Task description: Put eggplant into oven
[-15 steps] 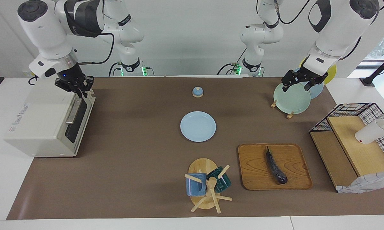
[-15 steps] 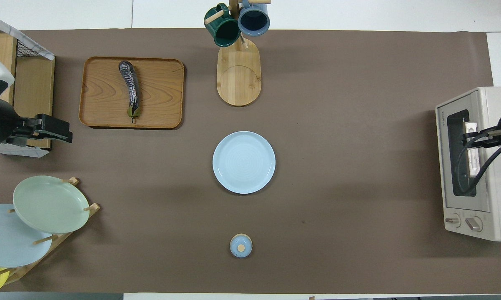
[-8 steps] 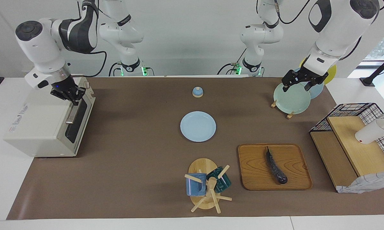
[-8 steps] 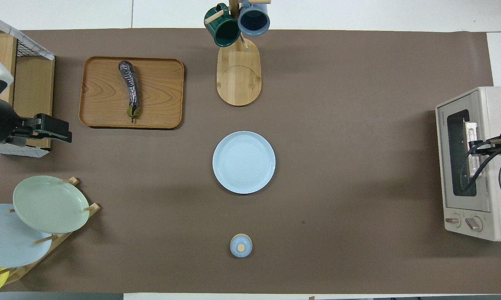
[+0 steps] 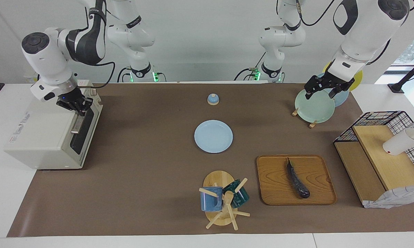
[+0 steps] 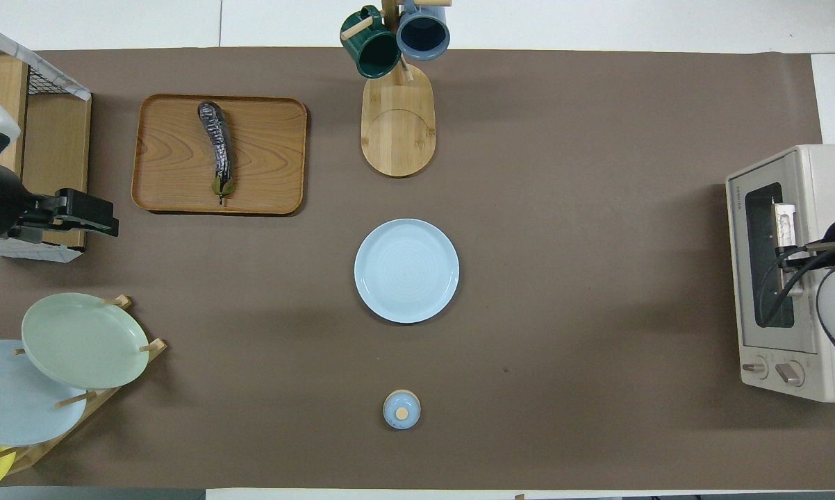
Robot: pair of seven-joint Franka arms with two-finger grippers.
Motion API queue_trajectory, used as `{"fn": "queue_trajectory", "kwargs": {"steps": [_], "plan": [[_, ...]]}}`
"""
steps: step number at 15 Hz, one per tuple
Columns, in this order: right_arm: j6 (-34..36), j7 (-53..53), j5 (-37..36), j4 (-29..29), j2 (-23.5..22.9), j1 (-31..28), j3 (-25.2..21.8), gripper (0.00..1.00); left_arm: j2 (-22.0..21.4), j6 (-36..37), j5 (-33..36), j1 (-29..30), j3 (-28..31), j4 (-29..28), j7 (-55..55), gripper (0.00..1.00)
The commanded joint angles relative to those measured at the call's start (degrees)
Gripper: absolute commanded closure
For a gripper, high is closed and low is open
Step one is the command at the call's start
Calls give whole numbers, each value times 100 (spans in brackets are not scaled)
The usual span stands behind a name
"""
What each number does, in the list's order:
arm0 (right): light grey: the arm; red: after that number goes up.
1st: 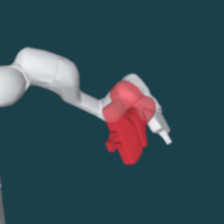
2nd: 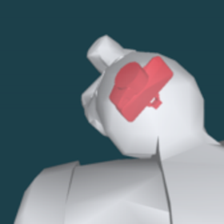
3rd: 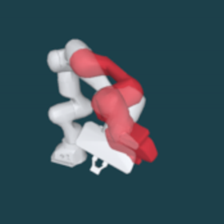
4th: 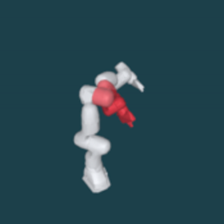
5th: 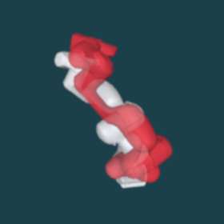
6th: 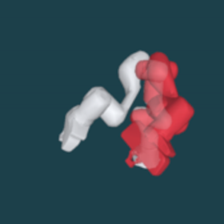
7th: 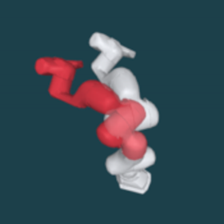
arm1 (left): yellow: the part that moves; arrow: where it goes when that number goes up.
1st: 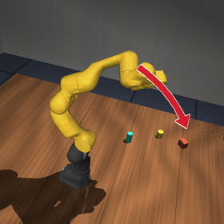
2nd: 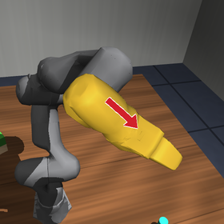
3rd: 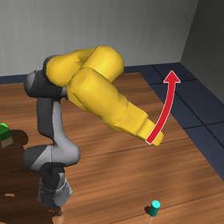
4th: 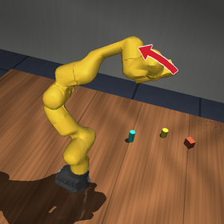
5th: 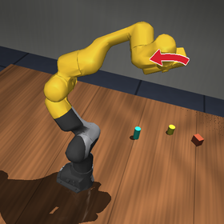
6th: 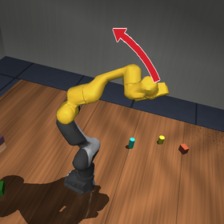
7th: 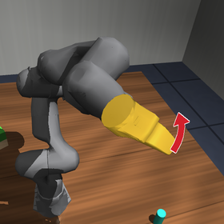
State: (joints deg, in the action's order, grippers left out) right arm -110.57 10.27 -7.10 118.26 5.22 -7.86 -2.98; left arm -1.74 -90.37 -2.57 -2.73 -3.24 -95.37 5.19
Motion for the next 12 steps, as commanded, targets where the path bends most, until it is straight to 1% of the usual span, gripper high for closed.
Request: {"fn": "queue_trajectory", "kwargs": {"steps": [1,4,5,7,10,12], "plan": [[-323,63,-37,407,58,-23,52,100,-81,-103,2,-44,-1,-61,140,0],[-868,54,138,776,32,65,61,100,-90,-103,2,-44,-1,-69,132,0],[-1035,54,235,847,-47,170,61,100,-90,-103,2,-44,-1,-69,132,0],[-1221,-7,358,865,-196,293,61,100,-63,-112,2,-53,-1,-8,149,0],[-1519,-157,376,883,-477,461,61,100,-81,-103,2,-53,-1,-69,141,0],[-1765,-270,394,1014,-531,505,78,100,-81,-112,2,-44,-1,-52,141,0]]}}
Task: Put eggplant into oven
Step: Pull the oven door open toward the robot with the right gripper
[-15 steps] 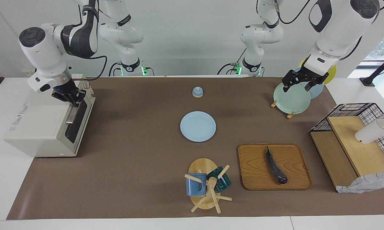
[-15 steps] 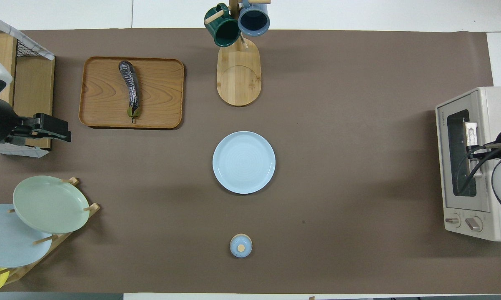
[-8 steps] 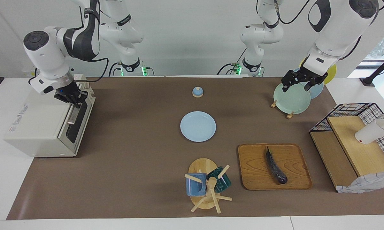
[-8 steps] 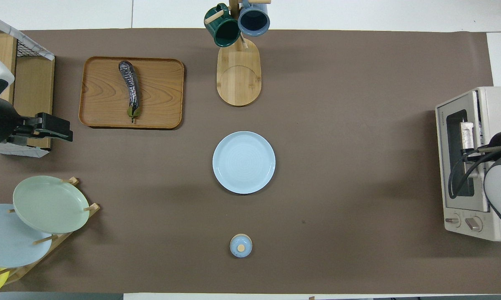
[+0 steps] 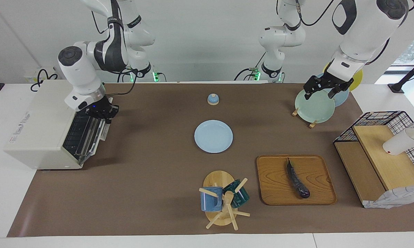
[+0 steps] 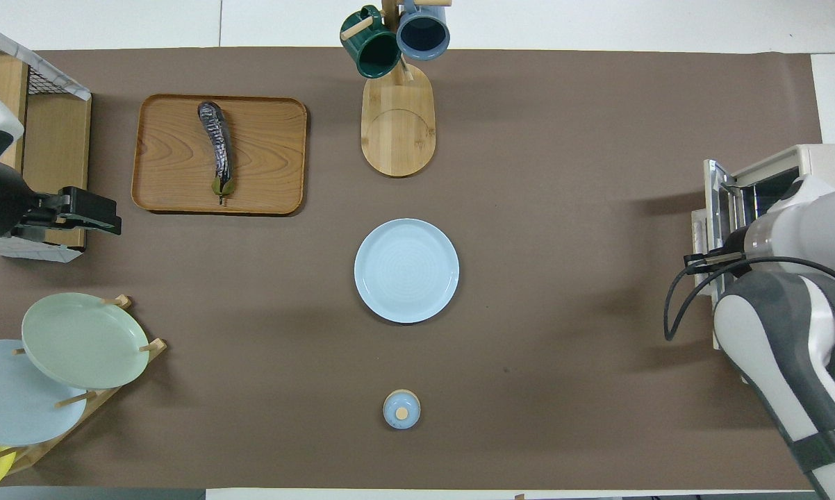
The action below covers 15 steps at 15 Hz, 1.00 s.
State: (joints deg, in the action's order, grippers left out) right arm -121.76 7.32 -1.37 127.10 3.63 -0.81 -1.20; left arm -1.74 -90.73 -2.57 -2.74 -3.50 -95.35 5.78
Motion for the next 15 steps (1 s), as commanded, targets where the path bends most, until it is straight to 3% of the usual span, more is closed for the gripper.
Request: {"fn": "queue_trajectory", "kwargs": {"steps": [1,5,8,11,15], "plan": [[-752,-28,-153,209,-363,-105,-91,100,-81,-77,2,-42,25,-63,81,0],[-945,-291,-109,412,-301,62,-82,100,-98,-199,-6,2,25,-141,142,0],[-1296,-704,-109,535,-424,300,-74,100,-64,-1077,2,-51,34,-563,151,0],[-1473,-899,-109,579,-590,538,-74,100,1110,-1289,-41,-33,16,40,81,0],[-1553,-1039,-13,562,-697,616,-56,100,2422,-2412,11,19,34,438,-173,0]]}}
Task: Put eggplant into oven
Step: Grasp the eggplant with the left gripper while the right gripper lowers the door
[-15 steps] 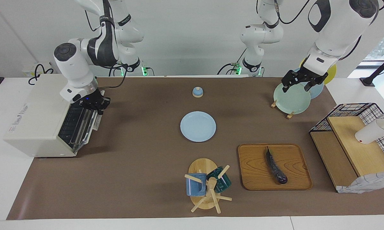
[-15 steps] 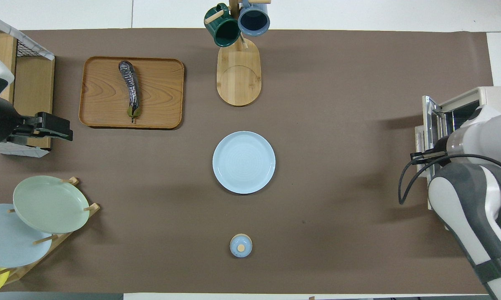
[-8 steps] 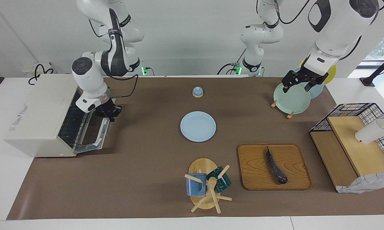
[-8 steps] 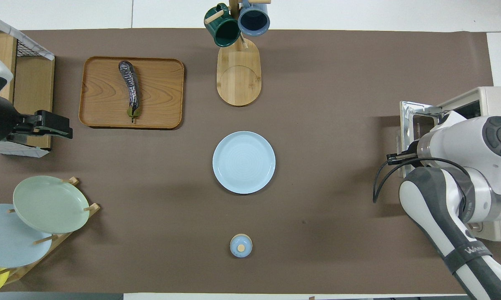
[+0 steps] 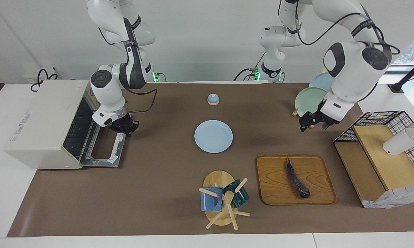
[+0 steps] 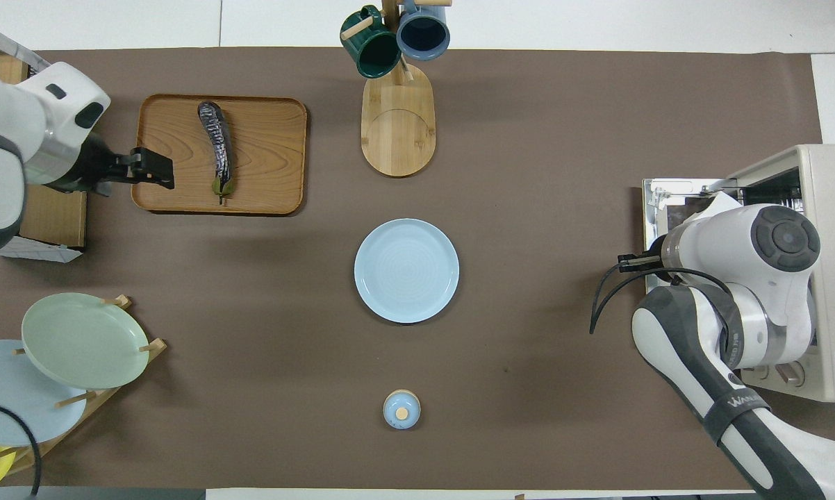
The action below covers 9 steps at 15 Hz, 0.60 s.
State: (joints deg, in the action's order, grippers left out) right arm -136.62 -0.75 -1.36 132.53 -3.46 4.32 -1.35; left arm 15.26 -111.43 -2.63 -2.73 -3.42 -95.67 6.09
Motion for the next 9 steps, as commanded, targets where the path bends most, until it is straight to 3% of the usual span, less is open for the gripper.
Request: {"fn": "queue_trajectory", "kwargs": {"steps": [1,3,7,9], "plan": [[-58,-371,161,1,12,305,-32,100,985,-596,8,27,25,531,-301,0],[-40,-661,268,-78,3,657,-32,100,1530,-967,-27,-17,25,882,-302,0],[161,-759,277,-288,-49,764,-32,100,1726,-1232,-71,-26,-1,918,-302,0],[380,-768,277,-542,-93,781,-23,82,1769,-1302,-115,-61,-10,927,-302,0]]}}
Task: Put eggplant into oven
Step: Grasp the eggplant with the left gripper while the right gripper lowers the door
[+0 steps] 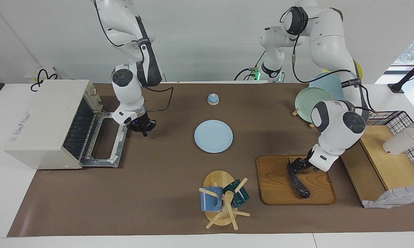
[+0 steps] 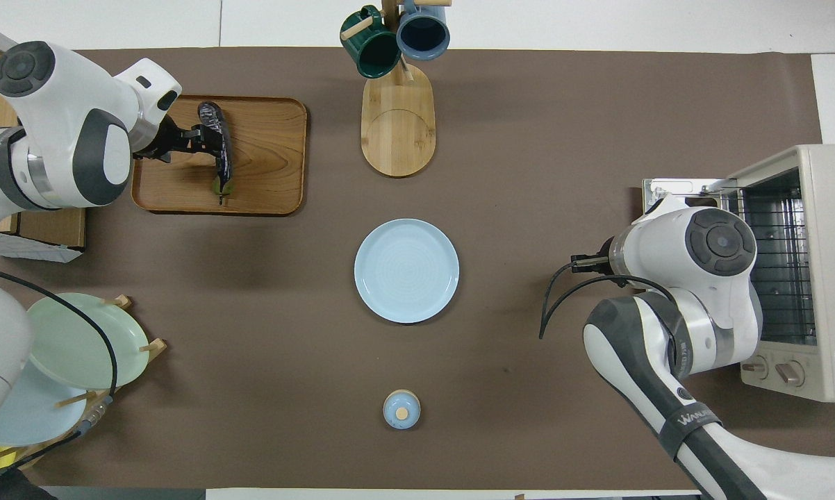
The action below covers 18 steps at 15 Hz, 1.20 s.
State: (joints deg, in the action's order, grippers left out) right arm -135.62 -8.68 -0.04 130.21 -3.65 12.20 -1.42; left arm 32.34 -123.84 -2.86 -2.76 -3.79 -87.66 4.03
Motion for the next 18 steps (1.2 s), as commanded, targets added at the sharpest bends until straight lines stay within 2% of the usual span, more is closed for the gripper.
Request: {"fn": "queue_trajectory", "kwargs": {"steps": [1,2,4,6,8,9,10,11,12,13,14,16,17,18], "plan": [[456,25,136,-469,-83,-7,-16,68,71,-270,-92,-145,27,109,-78,0],[692,33,136,-583,-83,11,-7,61,71,-550,-109,-251,27,56,-87,0],[914,33,144,-646,-75,2,1,59,71,-702,-110,-296,27,-58,-78,0],[906,86,144,-637,-66,2,2,54,71,-816,-92,-322,36,-163,-78,0],[888,191,136,-690,-83,2,1,54,62,-869,48,-278,45,-330,-139,0],[1036,322,136,-829,-40,2,2,51,53,-887,240,-252,36,-366,-148,0],[1333,332,136,-996,-22,2,-7,41,53,-957,251,-269,36,-418,-148,0],[1780,332,136,-1320,-48,-24,-7,40,53,-1062,251,-278,36,-515,-140,0],[2202,332,136,-1584,-92,-51,-7,39,36,-1141,251,-304,36,-585,-131,6],[2485,332,136,-1726,-57,-86,-7,38,18,-1186,251,-313,36,-638,-114,22],[2758,332,136,-1840,21,-86,-42,37,9,-1212,251,-322,36,-682,-105,46],[3407,332,118,-2130,206,-121,-77,37,-17,-1308,251,-322,36,-778,-96,87],[3767,324,83,-2314,294,-191,-78,37,-17,-1309,251,-313,36,-779,-104,100],[3997,332,57,-2464,347,-244,-78,37,-26,-1231,251,-313,36,-727,-113,100]]}}
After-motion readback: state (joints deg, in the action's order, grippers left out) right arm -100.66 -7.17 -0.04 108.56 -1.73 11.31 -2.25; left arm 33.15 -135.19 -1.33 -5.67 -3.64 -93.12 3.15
